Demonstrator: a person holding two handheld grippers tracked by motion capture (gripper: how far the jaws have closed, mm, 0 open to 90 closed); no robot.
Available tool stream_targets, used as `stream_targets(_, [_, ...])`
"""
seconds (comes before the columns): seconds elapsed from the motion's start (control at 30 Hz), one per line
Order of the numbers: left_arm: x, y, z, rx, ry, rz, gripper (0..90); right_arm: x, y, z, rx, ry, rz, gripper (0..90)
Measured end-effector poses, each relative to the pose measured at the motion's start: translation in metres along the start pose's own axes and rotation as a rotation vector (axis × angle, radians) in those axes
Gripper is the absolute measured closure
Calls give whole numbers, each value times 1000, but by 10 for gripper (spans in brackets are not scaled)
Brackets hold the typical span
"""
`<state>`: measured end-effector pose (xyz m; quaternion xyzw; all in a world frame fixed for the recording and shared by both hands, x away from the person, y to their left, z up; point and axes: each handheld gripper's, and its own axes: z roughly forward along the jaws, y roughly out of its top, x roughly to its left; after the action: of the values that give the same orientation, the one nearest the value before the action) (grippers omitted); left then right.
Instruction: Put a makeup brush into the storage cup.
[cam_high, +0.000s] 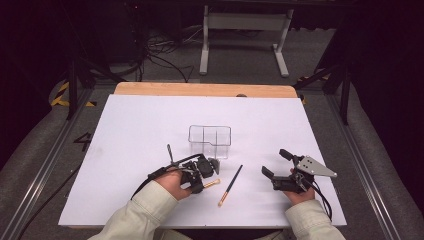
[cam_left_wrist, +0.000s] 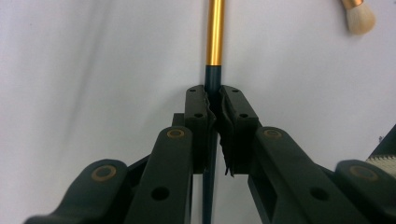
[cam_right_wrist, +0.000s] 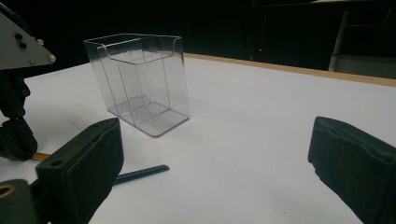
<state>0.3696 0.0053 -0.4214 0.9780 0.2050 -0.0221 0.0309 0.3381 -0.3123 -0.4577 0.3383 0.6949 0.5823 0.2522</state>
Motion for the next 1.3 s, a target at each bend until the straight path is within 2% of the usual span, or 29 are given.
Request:
stream_targets(0.13, [-1, 1, 0, 8, 12, 19, 822, 0, 0, 0, 1, -1, 2, 38])
stream_targets(0.27, [-1, 1, 0, 9, 9, 19, 826, 0, 0, 0, 1, -2, 2, 38])
stream_targets(0.43, [4, -2, -3, 0, -37, -4, 826, 0, 0, 0, 2, -3, 3, 38])
stream_targets(0.5, [6, -5, -8, -27, -41, -7, 826, 0, 0, 0, 1, -5, 5, 38])
stream_targets(0.87, [8, -13, -31, -101, -52, -11, 826, 0, 0, 0, 3, -5, 5, 39])
stream_targets(0.97, [10, -17, -40, -153, -54, -30, 826, 0, 0, 0, 3, -6, 4, 39])
stream_targets(1.0, [11, -18, -42, -148, -53, -19, 827, 0, 0, 0, 3, -6, 4, 39])
stream_targets(1.03, [11, -19, -45, -174, -51, -33, 827, 0, 0, 0, 3, -6, 3, 39])
stream_targets(1.3, [15, -27, -59, -256, -57, -36, 827, 0, 0, 0, 4, -6, 4, 39])
